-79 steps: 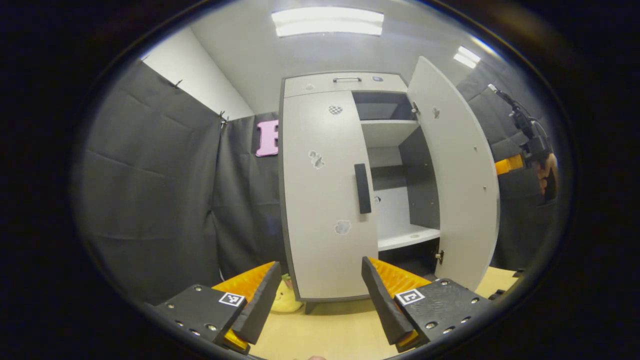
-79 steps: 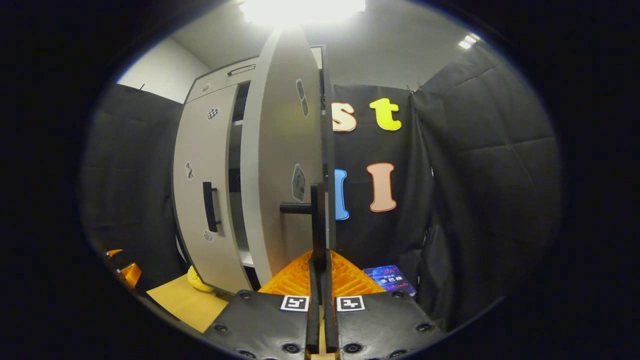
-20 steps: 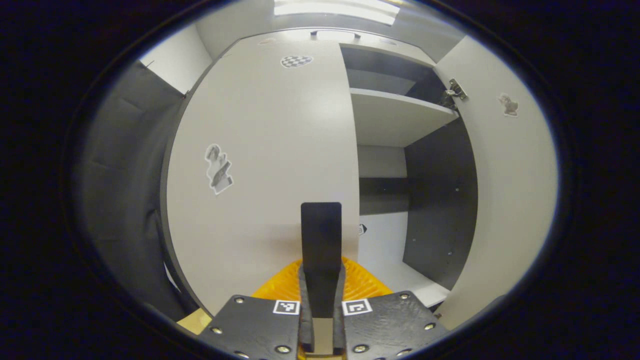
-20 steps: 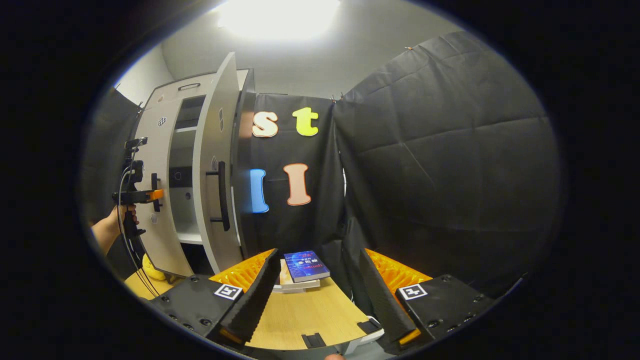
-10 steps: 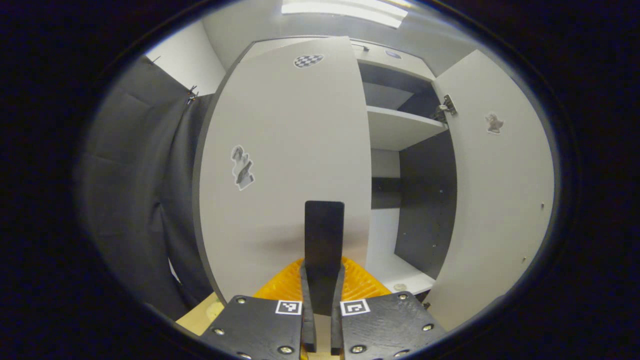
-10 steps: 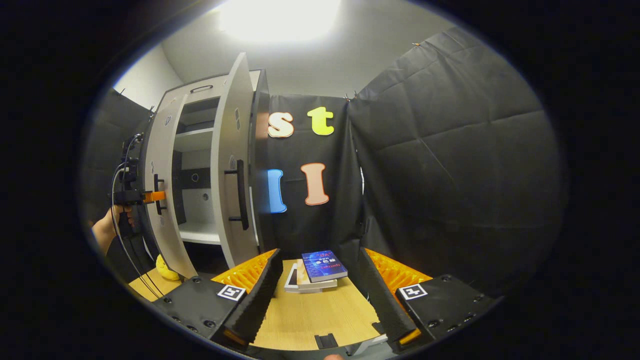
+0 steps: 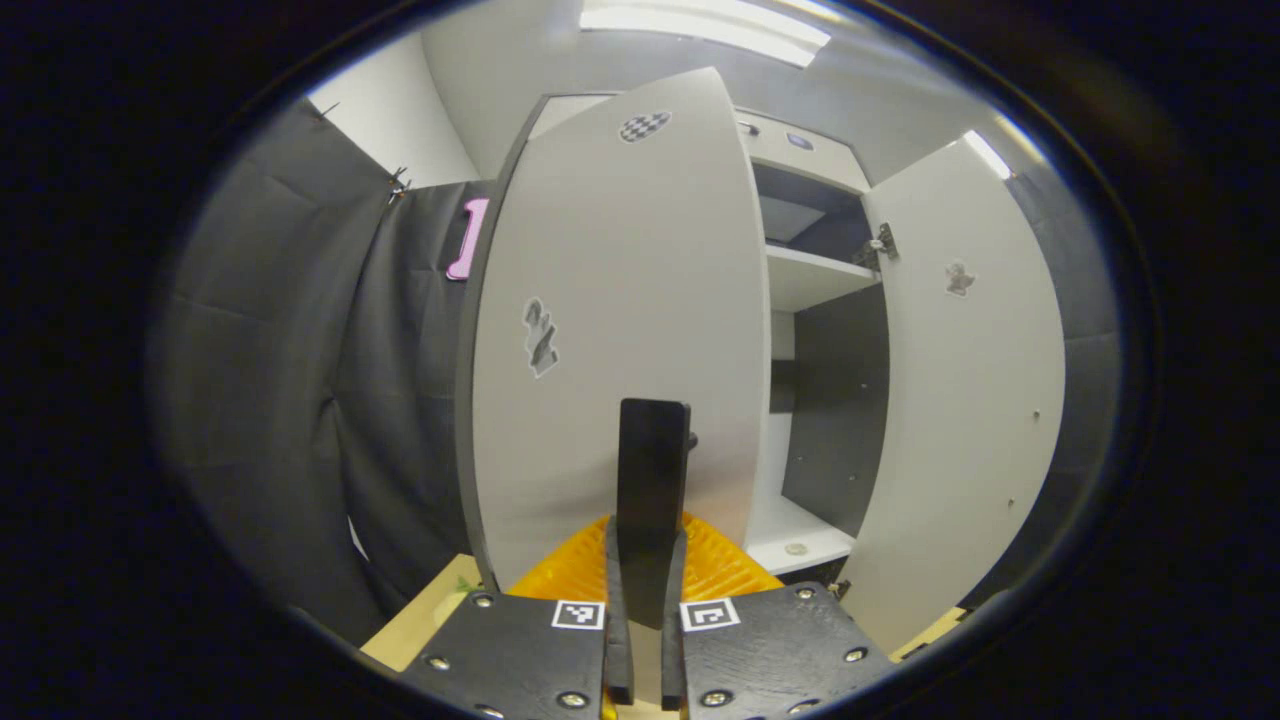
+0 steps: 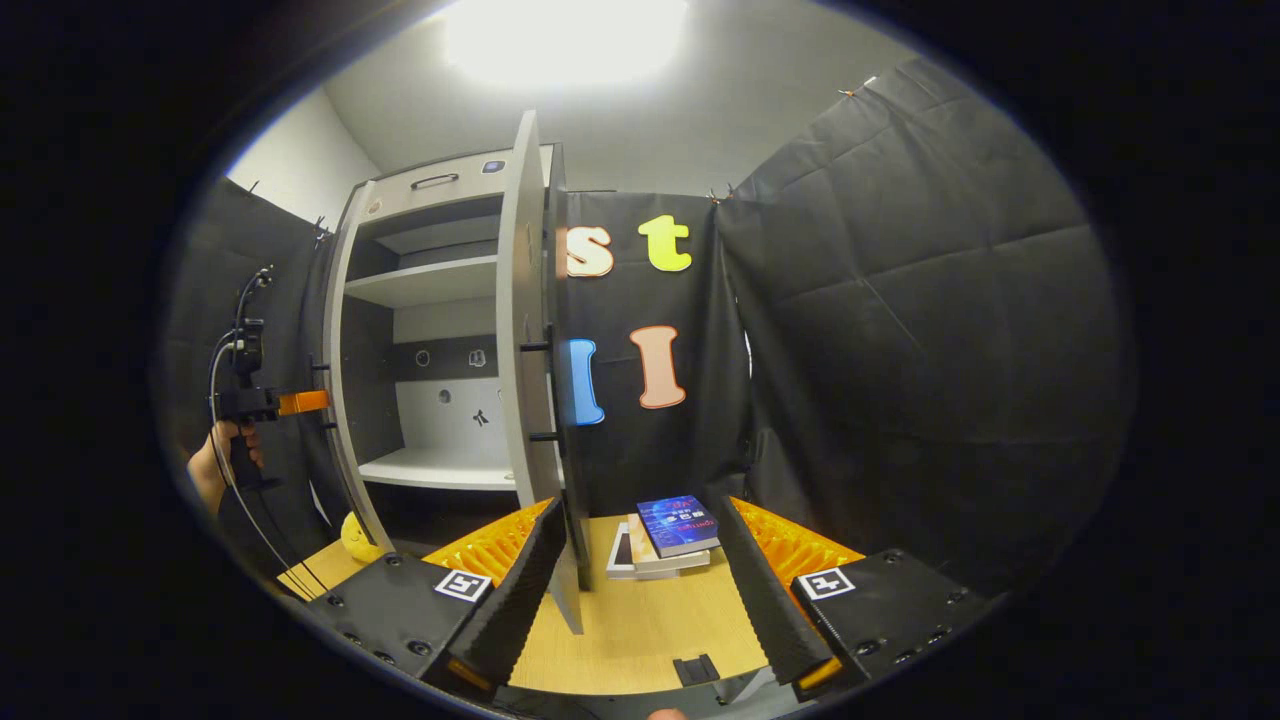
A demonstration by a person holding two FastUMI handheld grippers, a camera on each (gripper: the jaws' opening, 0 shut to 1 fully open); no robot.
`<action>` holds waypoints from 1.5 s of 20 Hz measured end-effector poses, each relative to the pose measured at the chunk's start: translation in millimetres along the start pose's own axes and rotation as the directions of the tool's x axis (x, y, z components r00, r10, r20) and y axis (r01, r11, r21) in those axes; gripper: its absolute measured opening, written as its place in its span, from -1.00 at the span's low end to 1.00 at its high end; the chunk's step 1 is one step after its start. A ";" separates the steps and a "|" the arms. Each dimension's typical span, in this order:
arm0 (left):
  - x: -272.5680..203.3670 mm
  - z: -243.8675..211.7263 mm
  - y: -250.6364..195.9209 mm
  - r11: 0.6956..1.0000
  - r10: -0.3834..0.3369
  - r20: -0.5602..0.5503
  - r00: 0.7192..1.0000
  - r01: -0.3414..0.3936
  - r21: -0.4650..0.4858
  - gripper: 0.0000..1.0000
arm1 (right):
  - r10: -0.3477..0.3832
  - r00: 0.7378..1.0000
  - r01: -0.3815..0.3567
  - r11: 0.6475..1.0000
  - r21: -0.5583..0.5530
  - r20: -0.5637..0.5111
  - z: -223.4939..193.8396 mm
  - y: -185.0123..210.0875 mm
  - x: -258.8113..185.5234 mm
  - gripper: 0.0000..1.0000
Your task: Open the right door of the double-door shoe cabinet with the right hand, and open the left door with the left hand.
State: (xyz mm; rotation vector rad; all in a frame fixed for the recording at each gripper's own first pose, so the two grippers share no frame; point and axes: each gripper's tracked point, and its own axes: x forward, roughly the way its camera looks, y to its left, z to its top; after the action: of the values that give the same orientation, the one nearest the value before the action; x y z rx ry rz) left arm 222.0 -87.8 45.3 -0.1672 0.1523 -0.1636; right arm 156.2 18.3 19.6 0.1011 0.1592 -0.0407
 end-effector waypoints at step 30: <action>-98.5 19.0 162.5 0.989 0.125 0.066 0.990 -0.130 0.070 -0.96 | 0.166 0.986 -0.163 0.981 -0.102 0.020 11.2 146.6 -36.4 0.91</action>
State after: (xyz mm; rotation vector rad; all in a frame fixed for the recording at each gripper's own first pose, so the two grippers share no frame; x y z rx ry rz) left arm 153.2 90.3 48.4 -0.0883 0.0956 -0.0366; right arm 129.2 164.1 50.7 0.0134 0.1233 0.1309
